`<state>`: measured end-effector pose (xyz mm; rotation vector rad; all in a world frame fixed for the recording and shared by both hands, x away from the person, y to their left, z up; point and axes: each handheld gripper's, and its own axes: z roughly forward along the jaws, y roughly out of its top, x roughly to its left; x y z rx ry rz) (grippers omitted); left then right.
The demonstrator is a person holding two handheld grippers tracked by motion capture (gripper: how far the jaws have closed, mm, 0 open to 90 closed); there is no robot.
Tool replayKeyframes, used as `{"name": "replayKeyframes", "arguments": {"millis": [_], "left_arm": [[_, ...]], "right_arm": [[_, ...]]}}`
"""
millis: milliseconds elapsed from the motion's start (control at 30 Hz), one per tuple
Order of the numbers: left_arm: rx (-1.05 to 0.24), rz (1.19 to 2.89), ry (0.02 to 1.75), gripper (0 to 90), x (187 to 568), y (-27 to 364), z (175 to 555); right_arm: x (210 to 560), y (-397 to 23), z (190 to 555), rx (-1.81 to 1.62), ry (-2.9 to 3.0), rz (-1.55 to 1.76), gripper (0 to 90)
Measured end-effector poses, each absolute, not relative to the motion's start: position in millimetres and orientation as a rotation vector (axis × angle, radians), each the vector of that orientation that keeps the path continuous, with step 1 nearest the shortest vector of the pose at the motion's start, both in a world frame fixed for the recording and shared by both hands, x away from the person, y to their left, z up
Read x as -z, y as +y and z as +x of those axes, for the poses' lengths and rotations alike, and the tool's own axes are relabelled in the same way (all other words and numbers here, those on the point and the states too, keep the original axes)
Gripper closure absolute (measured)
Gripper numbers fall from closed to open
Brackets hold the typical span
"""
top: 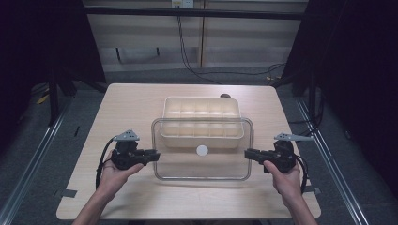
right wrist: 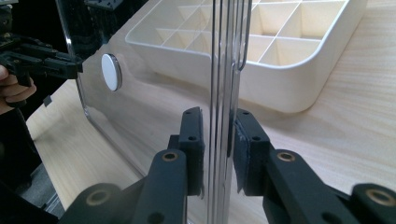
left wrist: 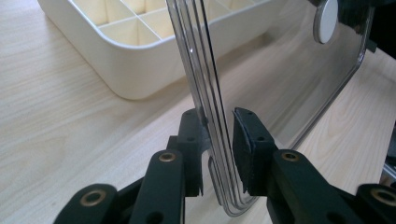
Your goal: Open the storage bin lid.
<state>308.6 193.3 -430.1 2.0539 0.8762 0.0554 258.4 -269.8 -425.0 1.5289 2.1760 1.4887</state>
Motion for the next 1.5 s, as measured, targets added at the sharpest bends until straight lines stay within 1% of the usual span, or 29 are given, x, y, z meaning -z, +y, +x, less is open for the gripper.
{"name": "replayKeyframes", "arguments": {"millis": [300, 800, 1200, 1500], "left_arm": [[-0.072, 2.052, 0.876, 73.8, 428, 197, 295], [-0.041, 2.07, 0.902, 73.8, 438, 200, 284], [-0.022, 2.095, 0.889, 73.8, 442, 205, 271], [0.001, 2.077, 0.914, 73.0, 450, 206, 266]], "right_arm": [[427, -268, 250, -1.494, 2.192, 1.523, 75.1], [432, -262, 238, -1.461, 2.222, 1.522, 75.0], [440, -259, 226, -1.454, 2.247, 1.544, 74.9], [449, -256, 220, -1.425, 2.267, 1.566, 74.6]]}}
